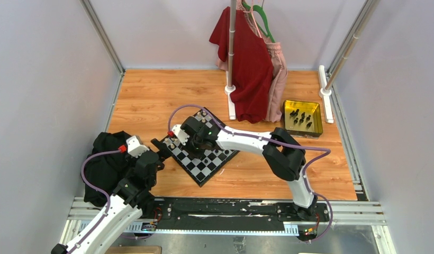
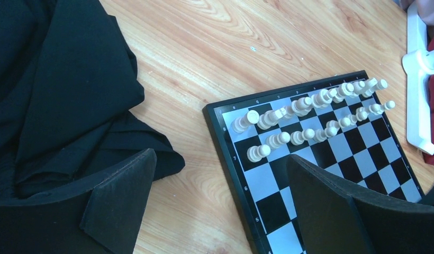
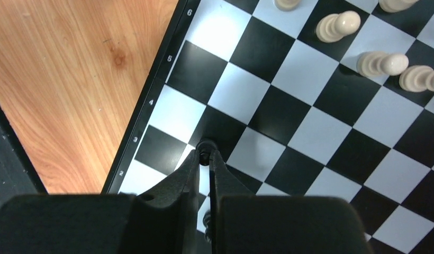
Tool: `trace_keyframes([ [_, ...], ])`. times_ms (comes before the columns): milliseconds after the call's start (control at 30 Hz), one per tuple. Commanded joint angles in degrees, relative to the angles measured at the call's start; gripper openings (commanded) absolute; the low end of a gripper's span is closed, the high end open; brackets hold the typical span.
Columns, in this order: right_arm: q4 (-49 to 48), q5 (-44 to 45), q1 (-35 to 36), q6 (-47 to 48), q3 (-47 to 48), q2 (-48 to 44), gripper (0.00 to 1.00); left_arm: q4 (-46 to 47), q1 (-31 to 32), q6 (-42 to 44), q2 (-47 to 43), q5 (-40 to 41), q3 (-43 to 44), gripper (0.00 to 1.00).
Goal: Set up the chess pieces on the board
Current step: Pick up the chess piece from the chessboard, then place the chess piece on the chessboard.
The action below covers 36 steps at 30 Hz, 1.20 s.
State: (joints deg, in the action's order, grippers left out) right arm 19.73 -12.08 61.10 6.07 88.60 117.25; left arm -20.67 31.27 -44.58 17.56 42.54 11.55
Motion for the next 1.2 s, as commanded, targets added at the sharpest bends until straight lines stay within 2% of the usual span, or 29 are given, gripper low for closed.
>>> trace_keyframes([
  [0, 0.3, 1.3, 0.8, 0.0, -2.9, -5.0, 0.00, -1.0, 0.4, -1.8, -0.8, 3.3, 0.1, 1.00],
  [567, -1.9, 4.1, 3.7, -1.7, -12.5, -11.1, 0.00, -1.5, 0.4, -2.4, -0.8, 4.0, 0.1, 1.00],
  [1000, -2.1, 5.0, 4.0, -2.3, -14.0, -11.3, 0.00, -1.1, 0.4, -1.9, -0.5, 3.6, 0.0, 1.00],
  [1167, -2.1, 5.2, 4.2, -2.4, -14.2, -11.3, 0.13, -1.0, 0.4, -1.8, -0.5, 3.4, 0.1, 1.00],
])
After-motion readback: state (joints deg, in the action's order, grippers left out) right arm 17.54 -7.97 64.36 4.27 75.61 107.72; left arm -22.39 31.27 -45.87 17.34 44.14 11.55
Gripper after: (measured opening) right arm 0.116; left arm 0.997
